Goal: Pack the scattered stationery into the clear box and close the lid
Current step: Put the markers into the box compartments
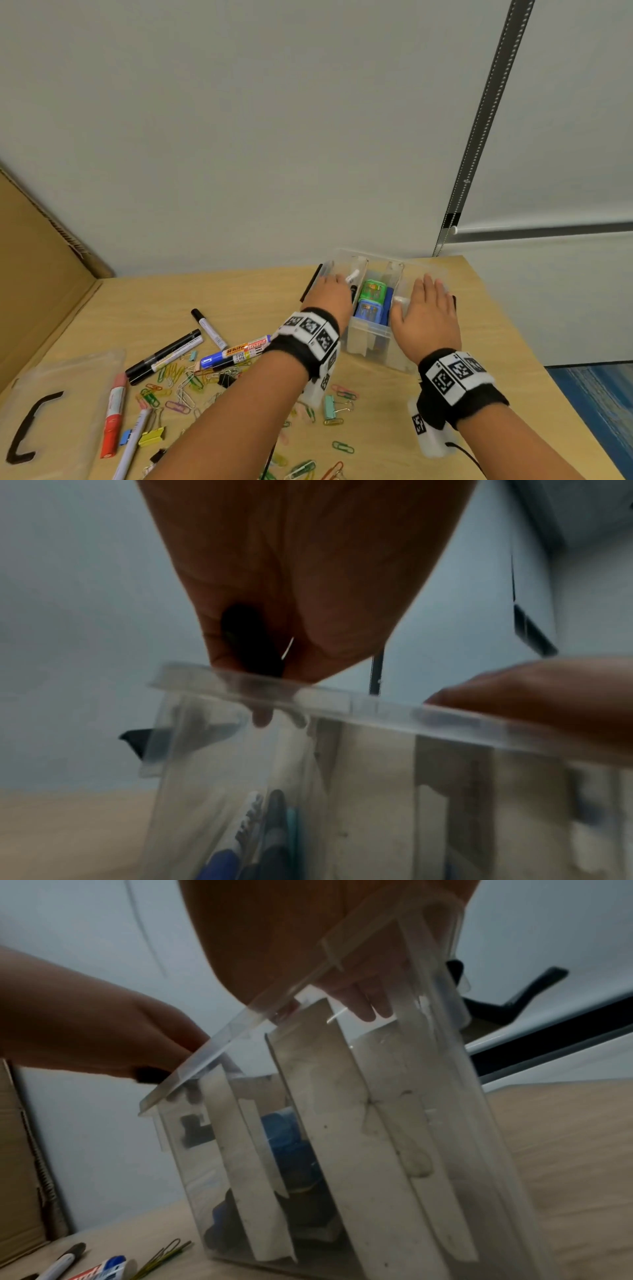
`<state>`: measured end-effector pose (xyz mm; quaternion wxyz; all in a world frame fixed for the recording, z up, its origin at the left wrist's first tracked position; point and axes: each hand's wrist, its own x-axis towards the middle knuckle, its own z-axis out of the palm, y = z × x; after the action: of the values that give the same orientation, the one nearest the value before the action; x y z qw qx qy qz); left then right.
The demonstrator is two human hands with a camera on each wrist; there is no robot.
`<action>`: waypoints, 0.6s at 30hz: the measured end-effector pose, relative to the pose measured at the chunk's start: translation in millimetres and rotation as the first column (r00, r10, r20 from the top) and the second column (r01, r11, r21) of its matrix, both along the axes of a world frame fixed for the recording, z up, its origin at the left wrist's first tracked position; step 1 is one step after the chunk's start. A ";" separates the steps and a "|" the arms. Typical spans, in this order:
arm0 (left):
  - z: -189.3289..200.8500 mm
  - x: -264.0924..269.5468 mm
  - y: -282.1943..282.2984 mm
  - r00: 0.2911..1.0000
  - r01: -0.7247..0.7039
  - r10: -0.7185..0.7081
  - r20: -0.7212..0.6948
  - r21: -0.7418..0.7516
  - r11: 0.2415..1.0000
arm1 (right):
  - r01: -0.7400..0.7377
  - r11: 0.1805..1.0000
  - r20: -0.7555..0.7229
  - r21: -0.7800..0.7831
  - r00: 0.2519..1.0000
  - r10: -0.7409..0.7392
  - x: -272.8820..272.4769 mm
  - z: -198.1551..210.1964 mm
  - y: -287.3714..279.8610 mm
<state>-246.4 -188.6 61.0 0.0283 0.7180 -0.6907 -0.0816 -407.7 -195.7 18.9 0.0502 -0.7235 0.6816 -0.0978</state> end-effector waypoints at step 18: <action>-14.5 26.7 26.3 0.948 0.019 -0.092 -0.304 -0.234 0.972 | -0.039 0.999 0.014 -0.035 0.999 0.040 -1.0 2.4 1.9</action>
<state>-219.7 -162.3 46.4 0.2170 0.6681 -0.7023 -0.1152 -408.7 -193.8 21.3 0.0448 -0.7369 0.6649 -0.1138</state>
